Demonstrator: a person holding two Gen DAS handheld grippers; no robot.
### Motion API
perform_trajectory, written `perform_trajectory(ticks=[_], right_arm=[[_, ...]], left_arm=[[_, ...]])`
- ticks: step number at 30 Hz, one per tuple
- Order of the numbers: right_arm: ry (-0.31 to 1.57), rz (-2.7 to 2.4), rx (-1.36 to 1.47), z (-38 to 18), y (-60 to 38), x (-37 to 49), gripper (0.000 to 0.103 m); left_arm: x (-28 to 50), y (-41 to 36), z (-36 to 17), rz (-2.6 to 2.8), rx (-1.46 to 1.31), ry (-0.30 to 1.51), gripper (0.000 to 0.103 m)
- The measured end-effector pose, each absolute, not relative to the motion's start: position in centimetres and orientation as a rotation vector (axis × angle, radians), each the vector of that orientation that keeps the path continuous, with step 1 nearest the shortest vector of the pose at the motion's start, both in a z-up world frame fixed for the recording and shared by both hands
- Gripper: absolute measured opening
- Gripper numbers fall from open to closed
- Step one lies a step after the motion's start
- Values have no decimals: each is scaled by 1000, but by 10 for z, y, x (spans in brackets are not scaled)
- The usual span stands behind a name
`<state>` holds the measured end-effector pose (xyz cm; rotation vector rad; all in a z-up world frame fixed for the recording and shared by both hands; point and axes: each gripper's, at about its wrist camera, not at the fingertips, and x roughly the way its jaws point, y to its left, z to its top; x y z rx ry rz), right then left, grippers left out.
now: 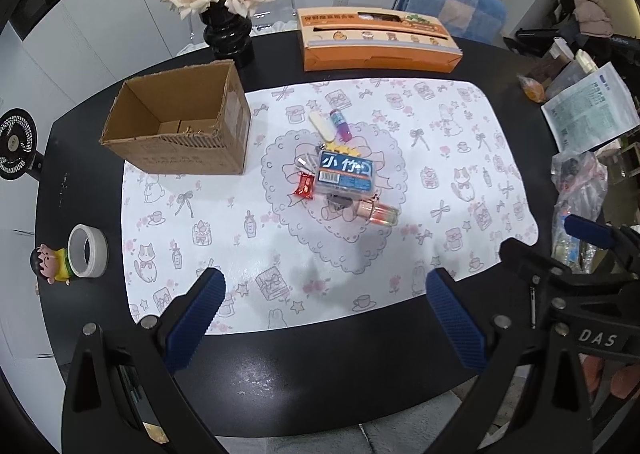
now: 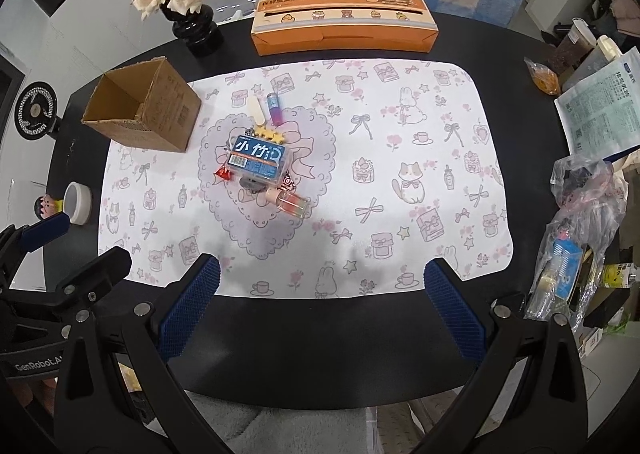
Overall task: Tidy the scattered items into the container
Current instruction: 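Withdraw both tools from the cardboard box back over the mat, then lower the right gripper onto the glass bottle with beige cap and close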
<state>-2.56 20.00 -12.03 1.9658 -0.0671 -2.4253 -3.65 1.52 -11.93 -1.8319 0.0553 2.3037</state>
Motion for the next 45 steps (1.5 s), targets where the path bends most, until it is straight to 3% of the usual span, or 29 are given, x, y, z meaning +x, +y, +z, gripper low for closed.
perform_trajectory(ticks=[20, 34, 45], right_arm=[[-30, -2358, 2002, -176, 189, -53, 103], [22, -2273, 2014, -271, 178, -73, 103], [124, -2213, 1979, -322, 161, -90, 85]], left_arm=[[-61, -1, -182, 2255, -1931, -26, 100], [-82, -9, -267, 2214, -2002, -73, 100], [-87, -8, -310, 2195, -2039, -82, 100]])
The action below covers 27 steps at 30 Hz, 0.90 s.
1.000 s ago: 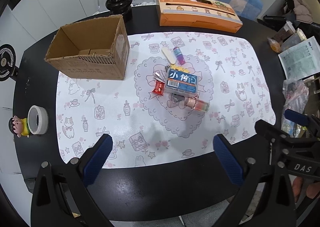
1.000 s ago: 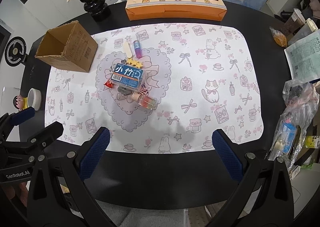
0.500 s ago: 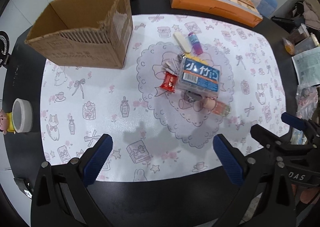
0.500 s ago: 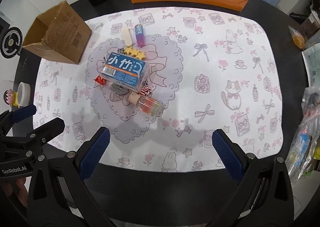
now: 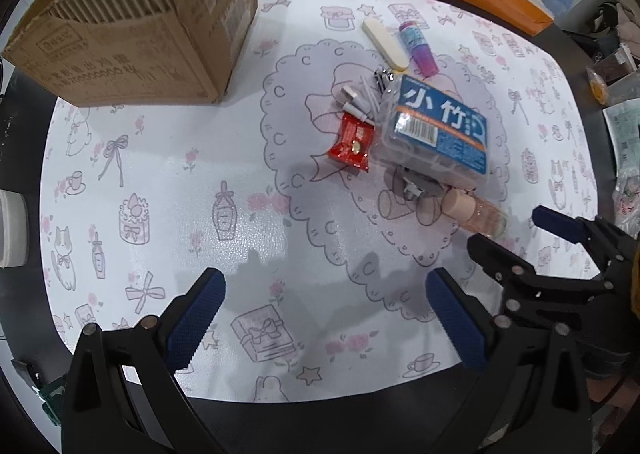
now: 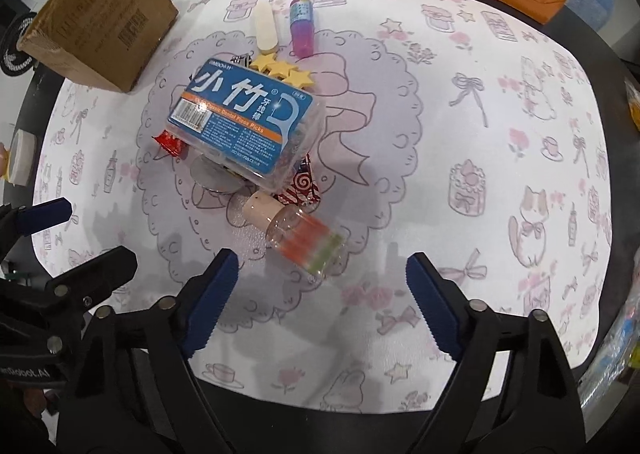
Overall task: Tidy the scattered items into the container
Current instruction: 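Lower the right gripper onto the glass bottle with beige cap and close, then lift the bottle with the right tool while the left gripper reaches beside the blue floss box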
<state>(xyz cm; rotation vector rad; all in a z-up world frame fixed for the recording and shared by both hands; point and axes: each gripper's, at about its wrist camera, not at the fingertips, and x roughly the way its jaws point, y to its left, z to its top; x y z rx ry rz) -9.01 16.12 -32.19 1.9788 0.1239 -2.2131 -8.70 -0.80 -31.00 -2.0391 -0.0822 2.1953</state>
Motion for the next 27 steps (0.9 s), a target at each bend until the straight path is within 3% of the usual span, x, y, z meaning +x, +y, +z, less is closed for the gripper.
perform_trajectory(ticks=[3, 10, 27], right_arm=[[131, -2184, 1979, -331, 159, -93, 78], [194, -2166, 1972, -337, 152, -94, 50], [116, -2205, 2053, -334, 215, -91, 49]], left_arm=[[-88, -7, -315, 2192, -2047, -83, 100], [-92, -5, -319, 2188, -2062, -91, 100], [-118, 39, -323, 2182, -2022, -82, 100]])
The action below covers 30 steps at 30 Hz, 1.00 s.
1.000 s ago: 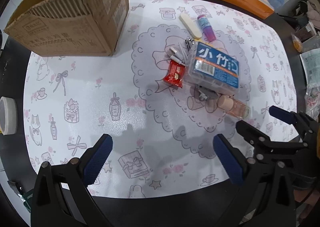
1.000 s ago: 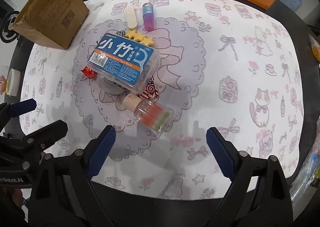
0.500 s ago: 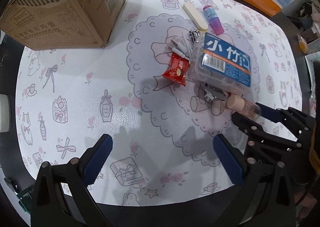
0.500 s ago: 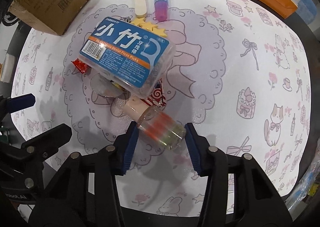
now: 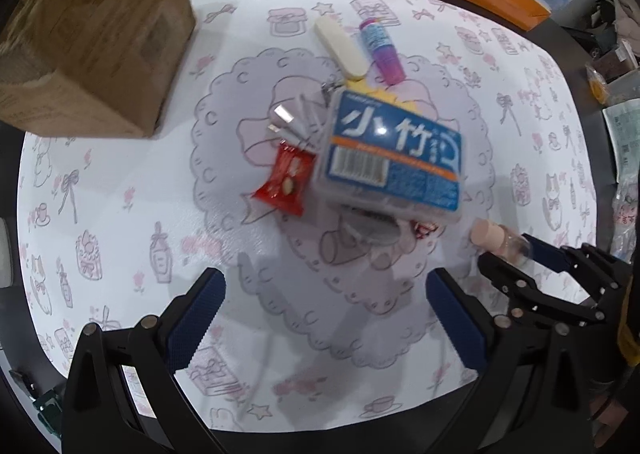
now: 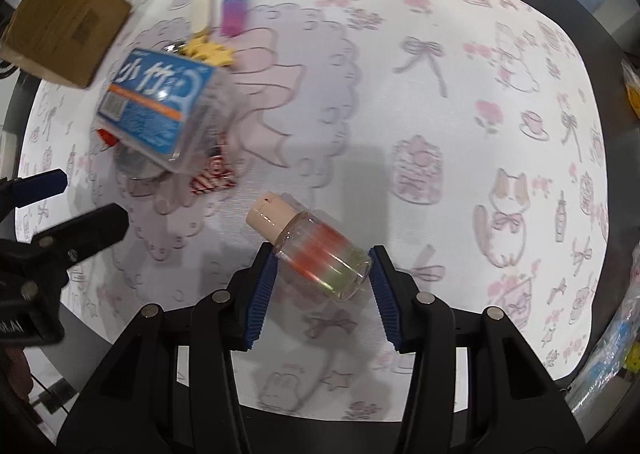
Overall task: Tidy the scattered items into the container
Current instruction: 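Lift the bottle with the right tool while the left gripper reaches beside the blue floss box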
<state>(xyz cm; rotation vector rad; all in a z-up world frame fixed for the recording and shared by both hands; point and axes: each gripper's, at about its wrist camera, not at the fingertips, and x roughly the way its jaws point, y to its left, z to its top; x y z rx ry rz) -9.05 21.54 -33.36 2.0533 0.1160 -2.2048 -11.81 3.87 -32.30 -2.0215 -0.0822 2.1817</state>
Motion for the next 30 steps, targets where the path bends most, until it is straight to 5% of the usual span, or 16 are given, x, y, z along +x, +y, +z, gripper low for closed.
perform_trajectory(ticks=[3, 6, 11, 14, 30], right_arm=[[102, -2223, 2066, -333, 230, -92, 49], [93, -2229, 2070, -333, 239, -94, 49], [81, -2231, 2072, -331, 247, -95, 49], [73, -2227, 2068, -331, 250, -95, 49], [56, -2235, 2062, -326, 267, -98, 49]], left_arm=[[-124, 48, -326, 2192, -2017, -62, 100], [-129, 54, -326, 2190, -2012, -74, 84], [-133, 63, -325, 2191, -1998, -76, 80], [-136, 69, -329, 2183, -2000, -67, 66], [-143, 81, -345, 2172, -2014, -11, 29]])
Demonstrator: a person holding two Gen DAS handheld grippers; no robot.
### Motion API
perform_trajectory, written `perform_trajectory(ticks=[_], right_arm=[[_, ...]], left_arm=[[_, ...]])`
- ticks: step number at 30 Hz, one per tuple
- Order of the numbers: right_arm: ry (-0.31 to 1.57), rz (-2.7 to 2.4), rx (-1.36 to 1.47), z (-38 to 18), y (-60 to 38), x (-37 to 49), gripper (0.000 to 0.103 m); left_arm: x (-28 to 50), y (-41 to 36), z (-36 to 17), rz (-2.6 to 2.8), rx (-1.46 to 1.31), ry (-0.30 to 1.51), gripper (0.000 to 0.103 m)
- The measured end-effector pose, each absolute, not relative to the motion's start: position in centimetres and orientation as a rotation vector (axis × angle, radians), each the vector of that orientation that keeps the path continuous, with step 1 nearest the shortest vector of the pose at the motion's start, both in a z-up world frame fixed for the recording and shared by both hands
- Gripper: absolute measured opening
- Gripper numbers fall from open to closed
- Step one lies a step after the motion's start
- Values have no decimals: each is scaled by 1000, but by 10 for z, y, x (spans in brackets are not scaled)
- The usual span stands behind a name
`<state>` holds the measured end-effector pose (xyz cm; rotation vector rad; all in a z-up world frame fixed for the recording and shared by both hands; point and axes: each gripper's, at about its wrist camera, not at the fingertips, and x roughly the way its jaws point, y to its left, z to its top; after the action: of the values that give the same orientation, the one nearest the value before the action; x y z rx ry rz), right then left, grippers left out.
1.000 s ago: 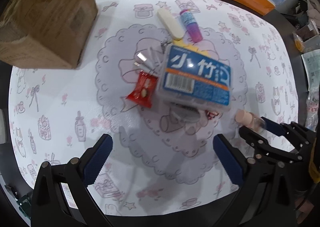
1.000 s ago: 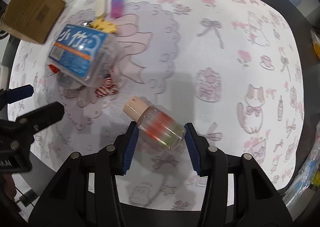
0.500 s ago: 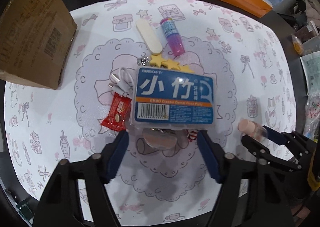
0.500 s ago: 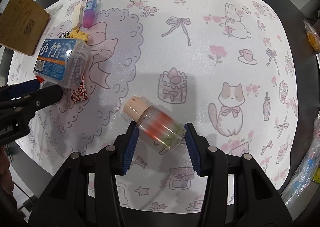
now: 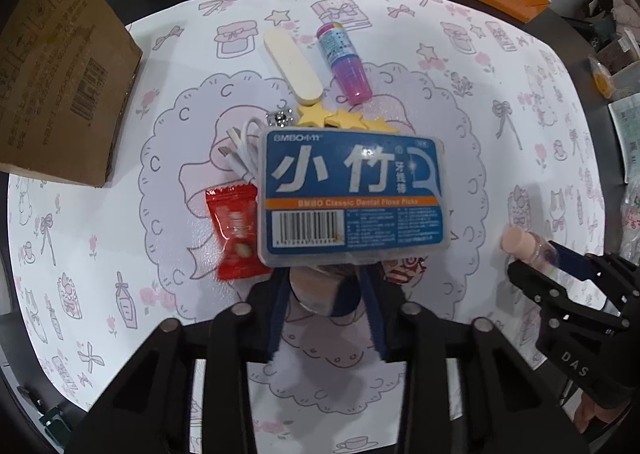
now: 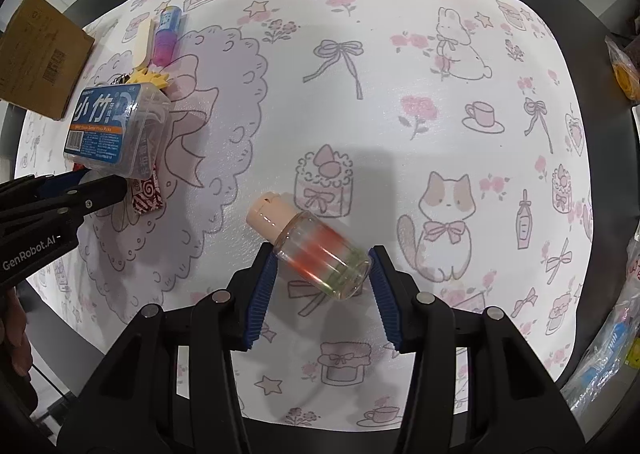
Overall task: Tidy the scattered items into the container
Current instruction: 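Lift the bottle with the right tool while the left gripper reaches beside the blue floss box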
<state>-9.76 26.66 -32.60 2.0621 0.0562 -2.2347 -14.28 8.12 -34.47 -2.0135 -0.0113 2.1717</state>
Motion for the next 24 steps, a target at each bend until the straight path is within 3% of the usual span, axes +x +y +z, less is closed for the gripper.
perform_trajectory(ticks=[14, 24], right_arm=[[38, -2240, 2041, -316, 266, -98, 49], [18, -2249, 2019, -304, 261, -90, 49]], left_arm=[[-134, 82, -340, 2162, -1987, -49, 7], [-105, 48, -318, 2149, -1981, -42, 2]])
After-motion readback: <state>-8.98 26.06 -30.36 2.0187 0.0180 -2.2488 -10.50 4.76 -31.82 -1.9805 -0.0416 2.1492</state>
